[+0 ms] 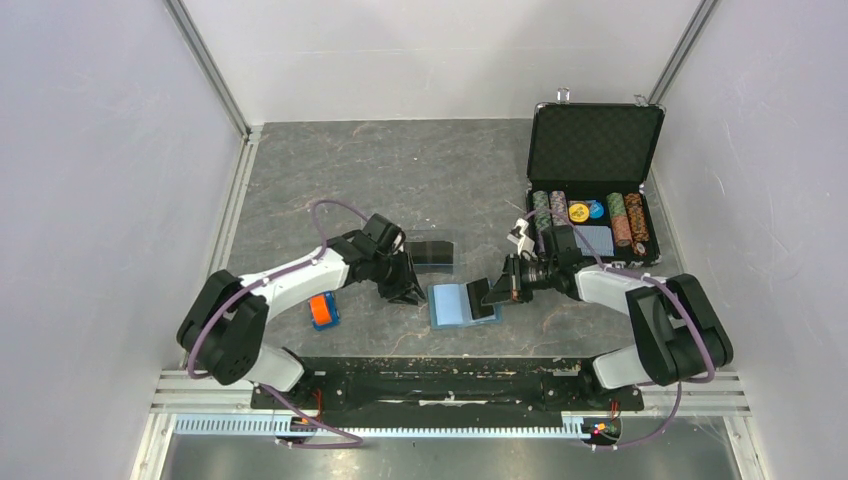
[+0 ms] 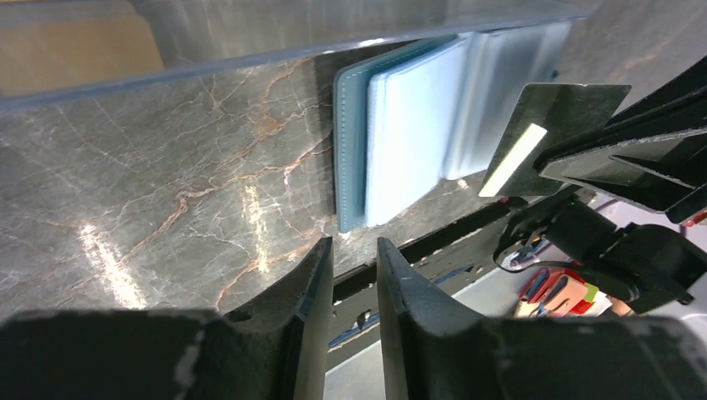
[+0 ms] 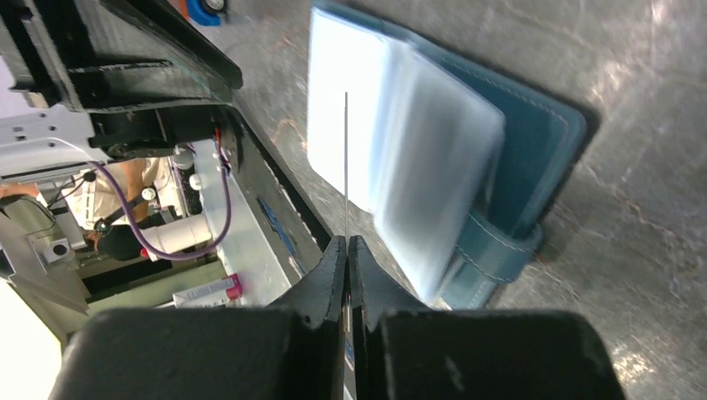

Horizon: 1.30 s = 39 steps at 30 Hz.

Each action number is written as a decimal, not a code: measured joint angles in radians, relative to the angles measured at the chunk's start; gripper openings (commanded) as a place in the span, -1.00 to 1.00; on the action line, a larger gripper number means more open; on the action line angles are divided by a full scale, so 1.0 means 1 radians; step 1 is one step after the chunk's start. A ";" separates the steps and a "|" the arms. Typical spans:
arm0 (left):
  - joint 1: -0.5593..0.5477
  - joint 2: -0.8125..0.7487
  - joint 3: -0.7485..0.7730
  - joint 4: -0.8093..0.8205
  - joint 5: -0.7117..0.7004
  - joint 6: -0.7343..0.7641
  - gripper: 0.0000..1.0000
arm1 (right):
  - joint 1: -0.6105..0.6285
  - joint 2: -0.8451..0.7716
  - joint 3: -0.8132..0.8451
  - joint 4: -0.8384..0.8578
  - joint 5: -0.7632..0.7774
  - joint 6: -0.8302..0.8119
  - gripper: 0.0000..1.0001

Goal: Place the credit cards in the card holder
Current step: Insert the credit card into the card holder.

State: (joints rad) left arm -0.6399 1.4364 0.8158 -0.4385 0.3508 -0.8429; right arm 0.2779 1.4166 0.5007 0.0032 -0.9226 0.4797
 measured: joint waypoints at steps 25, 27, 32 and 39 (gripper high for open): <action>-0.071 0.262 0.077 -0.002 -0.005 0.015 -0.59 | 0.040 0.188 -0.062 0.231 -0.019 0.089 -1.00; -0.071 0.272 0.090 -0.010 -0.005 0.021 -0.60 | 0.040 0.195 -0.055 0.236 -0.021 0.092 -1.00; -0.075 0.288 0.109 -0.024 -0.005 0.033 -0.62 | 0.040 0.200 -0.031 0.243 -0.022 0.093 -1.00; -0.076 0.306 0.135 -0.054 -0.003 0.050 -0.62 | 0.040 0.242 -0.013 0.251 -0.023 0.094 -1.00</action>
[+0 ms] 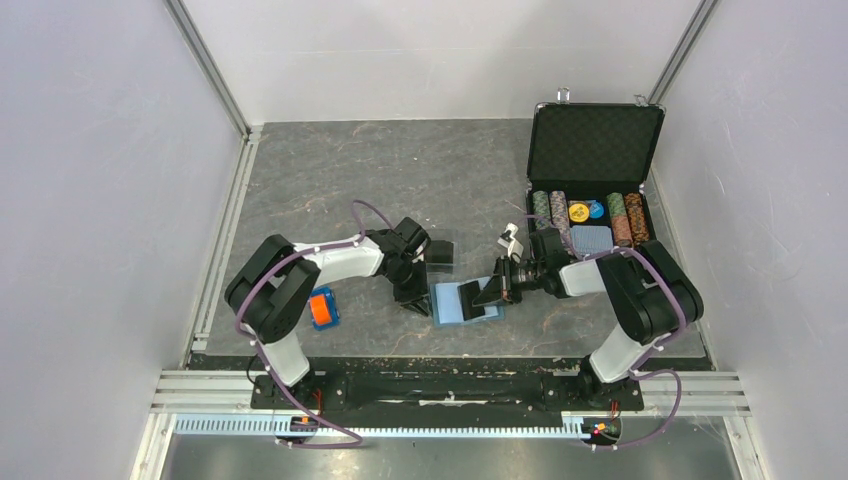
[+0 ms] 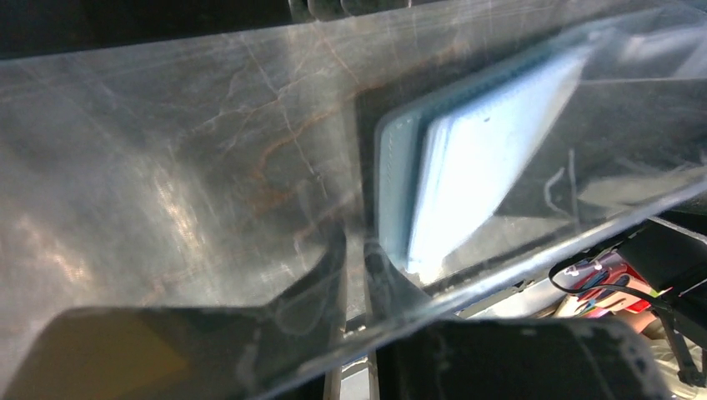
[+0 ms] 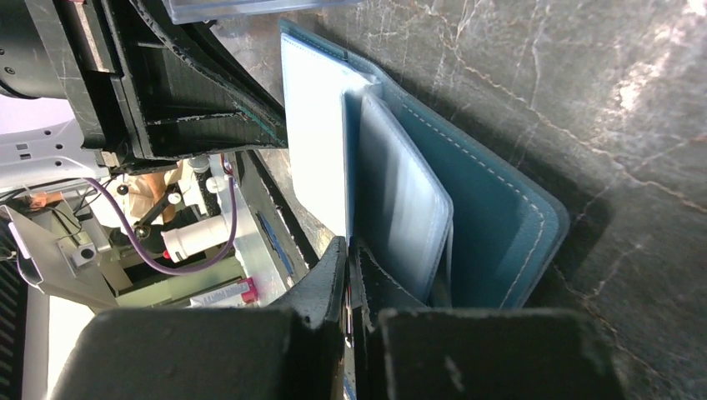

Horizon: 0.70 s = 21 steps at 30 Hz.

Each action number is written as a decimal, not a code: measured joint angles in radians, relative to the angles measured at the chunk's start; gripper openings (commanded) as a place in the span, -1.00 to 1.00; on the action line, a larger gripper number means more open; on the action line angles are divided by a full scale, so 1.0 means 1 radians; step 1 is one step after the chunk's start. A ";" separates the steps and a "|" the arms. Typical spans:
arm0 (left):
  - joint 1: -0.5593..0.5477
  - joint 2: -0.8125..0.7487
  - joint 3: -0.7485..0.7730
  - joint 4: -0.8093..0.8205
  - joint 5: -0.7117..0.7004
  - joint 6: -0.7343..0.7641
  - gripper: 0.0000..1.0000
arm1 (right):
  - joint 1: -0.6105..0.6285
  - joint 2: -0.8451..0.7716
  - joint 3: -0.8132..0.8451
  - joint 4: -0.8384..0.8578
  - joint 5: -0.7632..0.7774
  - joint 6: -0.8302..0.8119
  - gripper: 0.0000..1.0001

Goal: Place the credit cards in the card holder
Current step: Insert the credit card into the card holder.

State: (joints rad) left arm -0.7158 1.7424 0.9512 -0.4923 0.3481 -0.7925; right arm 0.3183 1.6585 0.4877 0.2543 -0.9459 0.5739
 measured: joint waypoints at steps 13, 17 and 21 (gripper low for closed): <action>0.000 0.027 0.034 -0.038 0.004 0.024 -0.66 | 0.045 0.034 0.000 0.134 0.000 0.080 -1.00; 0.000 0.031 0.039 -0.045 0.005 0.031 -0.66 | 0.065 0.041 -0.022 0.206 0.005 0.129 -1.00; -0.003 0.031 0.041 -0.048 0.005 0.032 -0.67 | 0.073 0.041 -0.034 0.229 0.009 0.151 -1.00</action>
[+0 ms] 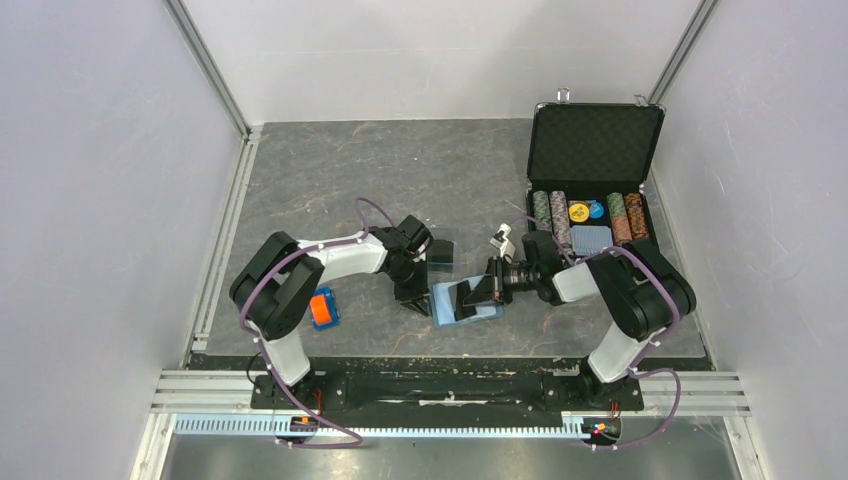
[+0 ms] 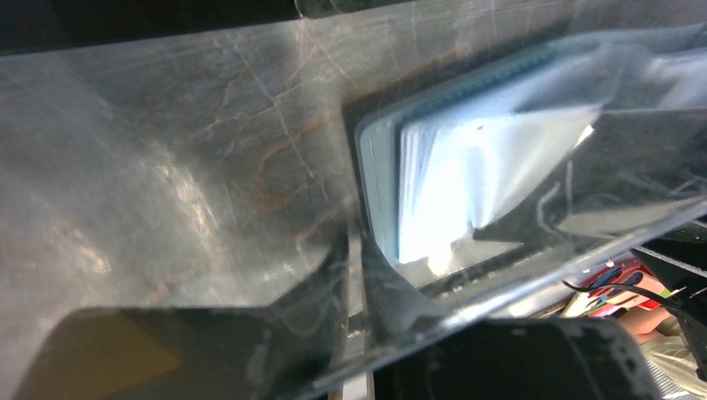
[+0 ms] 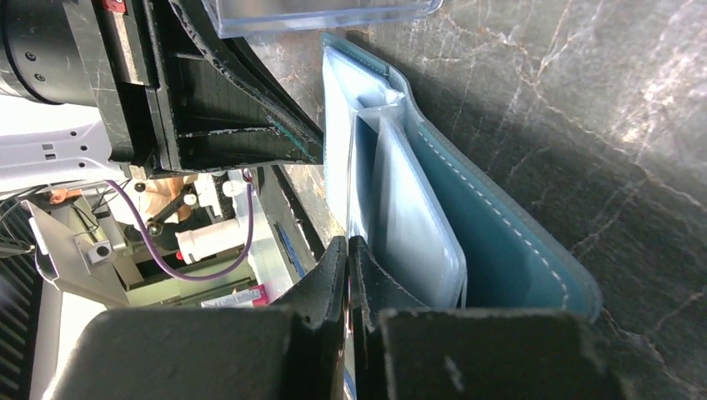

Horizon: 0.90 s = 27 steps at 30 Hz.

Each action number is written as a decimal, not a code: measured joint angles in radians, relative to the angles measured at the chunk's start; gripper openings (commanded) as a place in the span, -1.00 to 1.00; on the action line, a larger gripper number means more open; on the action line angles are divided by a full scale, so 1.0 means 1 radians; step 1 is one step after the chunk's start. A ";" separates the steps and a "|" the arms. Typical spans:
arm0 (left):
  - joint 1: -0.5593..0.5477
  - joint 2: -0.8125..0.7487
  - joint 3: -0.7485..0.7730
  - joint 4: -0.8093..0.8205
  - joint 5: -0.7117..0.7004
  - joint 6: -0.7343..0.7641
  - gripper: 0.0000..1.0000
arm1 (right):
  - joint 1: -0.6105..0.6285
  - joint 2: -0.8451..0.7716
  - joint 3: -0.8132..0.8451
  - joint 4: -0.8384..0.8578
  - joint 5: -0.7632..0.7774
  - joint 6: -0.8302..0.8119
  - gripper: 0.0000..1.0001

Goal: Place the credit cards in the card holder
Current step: Insert the credit card into the card holder.

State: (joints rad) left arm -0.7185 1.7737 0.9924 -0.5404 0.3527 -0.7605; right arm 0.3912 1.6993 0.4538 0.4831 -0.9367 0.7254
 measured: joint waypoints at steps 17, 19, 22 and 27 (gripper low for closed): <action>-0.011 0.002 0.000 0.005 -0.003 0.000 -0.87 | -0.037 -0.034 0.162 -0.457 0.082 -0.318 -1.00; -0.012 0.003 0.000 0.007 -0.002 0.000 -0.88 | -0.045 -0.036 0.169 -0.484 0.082 -0.338 -1.00; -0.014 0.006 0.000 0.012 0.003 0.000 -0.88 | -0.051 -0.039 0.178 -0.512 0.088 -0.359 -1.00; -0.014 0.010 0.002 0.016 0.012 0.000 -0.90 | -0.053 -0.040 0.184 -0.529 0.098 -0.372 -1.00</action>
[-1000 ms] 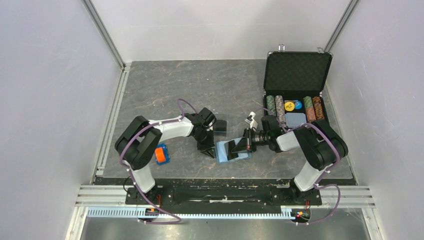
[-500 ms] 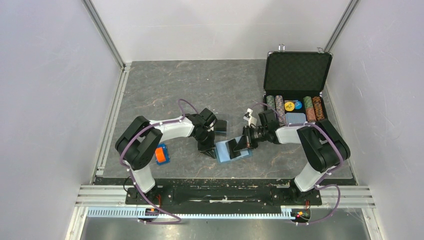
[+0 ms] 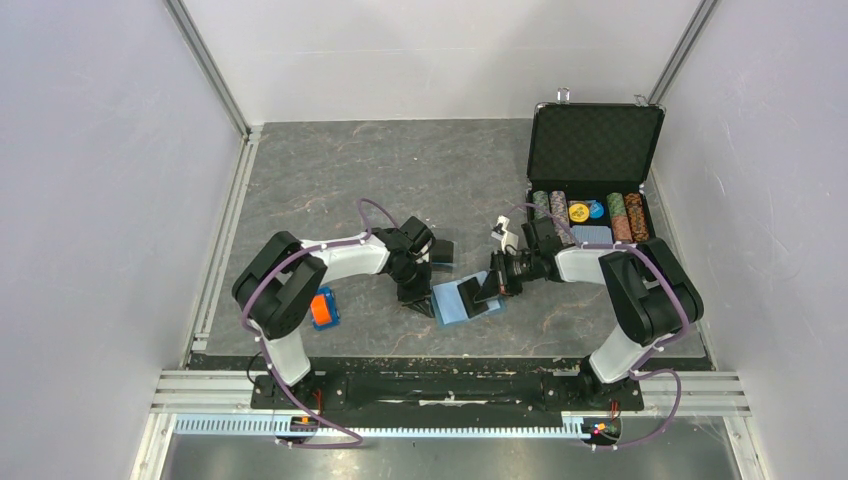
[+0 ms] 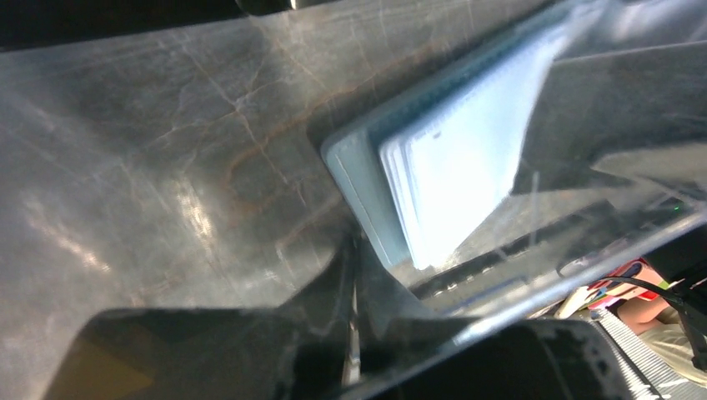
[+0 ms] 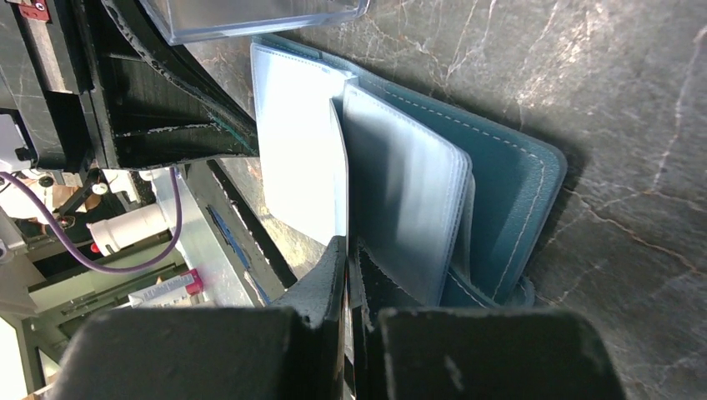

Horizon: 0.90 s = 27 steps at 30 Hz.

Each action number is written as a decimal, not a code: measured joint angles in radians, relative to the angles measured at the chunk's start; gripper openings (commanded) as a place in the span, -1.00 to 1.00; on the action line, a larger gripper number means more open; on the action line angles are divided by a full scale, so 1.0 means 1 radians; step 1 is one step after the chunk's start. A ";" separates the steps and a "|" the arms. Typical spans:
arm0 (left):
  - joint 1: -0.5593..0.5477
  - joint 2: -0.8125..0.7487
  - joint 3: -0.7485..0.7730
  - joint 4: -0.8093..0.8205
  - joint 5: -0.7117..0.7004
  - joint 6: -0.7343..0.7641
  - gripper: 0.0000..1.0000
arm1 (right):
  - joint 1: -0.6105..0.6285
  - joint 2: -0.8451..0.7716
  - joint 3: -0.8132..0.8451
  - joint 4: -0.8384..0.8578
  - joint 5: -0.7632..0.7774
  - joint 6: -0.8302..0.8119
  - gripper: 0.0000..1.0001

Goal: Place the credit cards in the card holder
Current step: Insert the credit card into the card holder.

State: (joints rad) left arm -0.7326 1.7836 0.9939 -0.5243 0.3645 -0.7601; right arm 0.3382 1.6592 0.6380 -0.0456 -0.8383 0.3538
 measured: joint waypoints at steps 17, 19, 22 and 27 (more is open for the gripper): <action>-0.002 0.013 0.011 -0.003 0.012 0.000 -0.91 | -0.009 0.022 0.003 0.085 -0.005 0.044 -1.00; -0.002 0.016 0.015 -0.007 0.012 0.000 -0.91 | -0.009 0.024 -0.008 0.110 -0.012 0.054 -1.00; -0.002 0.019 0.019 -0.011 0.013 0.000 -0.91 | -0.012 0.024 -0.035 0.153 -0.028 0.072 -1.00; -0.002 0.023 0.024 -0.017 0.013 0.000 -0.91 | -0.018 0.024 -0.088 0.215 -0.062 0.111 -1.00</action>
State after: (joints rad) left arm -0.7349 1.8061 1.0180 -0.5415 0.3779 -0.7597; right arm 0.3202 1.6833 0.5503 0.1692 -0.9001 0.4652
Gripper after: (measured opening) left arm 0.048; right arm 0.006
